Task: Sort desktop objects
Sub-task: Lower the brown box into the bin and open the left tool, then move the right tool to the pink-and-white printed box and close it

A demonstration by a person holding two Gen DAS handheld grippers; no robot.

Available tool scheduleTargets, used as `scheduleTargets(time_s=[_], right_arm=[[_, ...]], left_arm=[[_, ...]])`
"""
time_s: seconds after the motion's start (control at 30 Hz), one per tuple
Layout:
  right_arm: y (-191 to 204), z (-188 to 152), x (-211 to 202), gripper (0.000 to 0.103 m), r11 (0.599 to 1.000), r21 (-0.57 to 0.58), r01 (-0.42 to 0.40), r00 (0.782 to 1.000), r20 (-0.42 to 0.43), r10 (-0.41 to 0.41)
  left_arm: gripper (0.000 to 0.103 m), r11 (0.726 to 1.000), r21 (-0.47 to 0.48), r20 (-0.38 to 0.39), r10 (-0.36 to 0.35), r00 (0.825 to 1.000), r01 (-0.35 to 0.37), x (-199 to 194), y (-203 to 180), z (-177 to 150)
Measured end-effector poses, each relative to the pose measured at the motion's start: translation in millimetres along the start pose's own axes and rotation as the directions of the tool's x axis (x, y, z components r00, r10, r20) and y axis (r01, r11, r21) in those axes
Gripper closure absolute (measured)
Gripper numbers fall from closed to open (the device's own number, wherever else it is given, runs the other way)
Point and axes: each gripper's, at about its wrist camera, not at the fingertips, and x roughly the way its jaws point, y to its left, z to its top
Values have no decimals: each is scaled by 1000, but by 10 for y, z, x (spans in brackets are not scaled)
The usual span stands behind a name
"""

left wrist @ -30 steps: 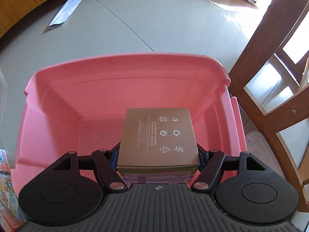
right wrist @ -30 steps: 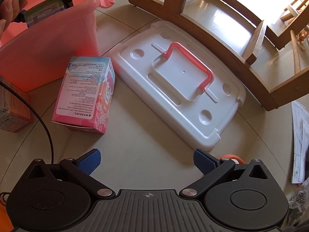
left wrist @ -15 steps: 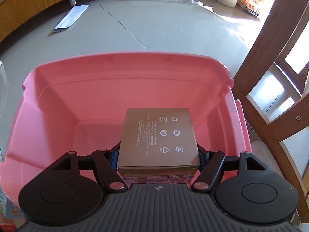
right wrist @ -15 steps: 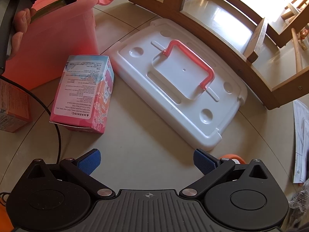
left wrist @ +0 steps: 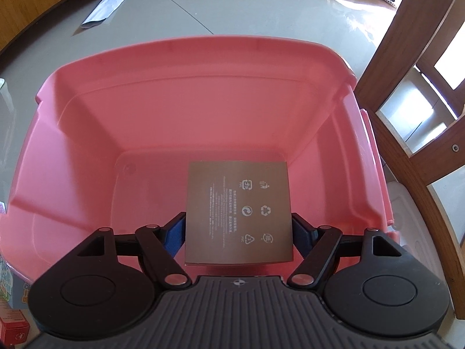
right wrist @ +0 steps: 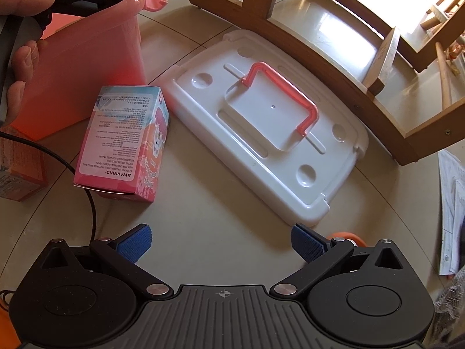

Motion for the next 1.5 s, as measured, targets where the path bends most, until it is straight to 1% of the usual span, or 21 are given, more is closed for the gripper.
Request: scheduleTargets(time_s=[0.03,0.07,0.1,0.13,0.23,0.33,0.47,0.53,0.67,0.8,0.87,1.0,1.07,1.13,1.27,1.37,1.43,1.5], right_arm=[[-6,0,1,1,1000,2,2,1000,-1,-2],[-9,0,0,1,1000,3,2,1000,-1,-2],[-8,0,-2,1,1000,3,1,1000,0,-1],[-5,1,-4,1,1000,2,0,1000,0,0],[5,8,-12,1,1000,-3,-2,1000,5,2],[-2,37,-26,2,1000,11,-9,1000,11,9],[-13,89,-81,6,999,25,-25,999,21,25],[-24,110,-125,7,999,35,-40,999,25,39],[-79,146,-233,10,995,64,-73,997,38,71],[-181,168,-331,10,993,95,-76,996,63,70],[-230,170,-368,12,990,111,-87,994,69,79],[-229,130,-450,17,986,115,-119,992,65,112],[-160,126,-494,20,989,87,-120,991,70,114],[-80,140,-548,21,990,68,-122,990,82,117],[128,213,-626,21,990,22,-142,985,105,139],[263,273,-606,20,991,1,-132,985,110,131],[341,317,-544,20,990,-3,-139,985,103,139],[428,369,-450,20,990,-8,-144,985,94,144]], left_arm=[[27,1000,-4,-7,2,1000,-2,2,1,5],[23,1000,-10,-15,10,1000,-11,15,17,17],[17,1000,-16,-23,19,1000,-20,29,33,29],[14,999,-22,-31,28,999,-29,43,50,42],[13,999,-48,2,-7,1000,7,-55,107,46],[13,999,-42,3,-15,1000,15,-210,110,78],[13,999,-22,37,-38,999,39,-534,146,44],[13,998,-30,45,-45,998,47,-729,193,-6],[11,995,-62,39,-72,997,75,-1042,361,-199],[11,998,-45,45,-33,998,35,-1311,585,-494],[11,999,-44,42,-18,999,20,-1447,719,-651],[11,996,-85,-16,-11,1000,10,-1631,1009,-950],[11,996,-94,-24,0,1000,-3,-1690,1129,-1090],[11,995,-101,-37,9,999,-12,-1729,1236,-1215],[11,992,-127,-36,-14,999,9,-1736,1383,-1363],[11,992,-128,-32,-6,999,1,-1684,1456,-1403],[11,992,-127,-26,4,1000,-8,-1654,1498,-1425],[11,991,-137,-30,-2,1000,-2,-1602,1548,-1439]])
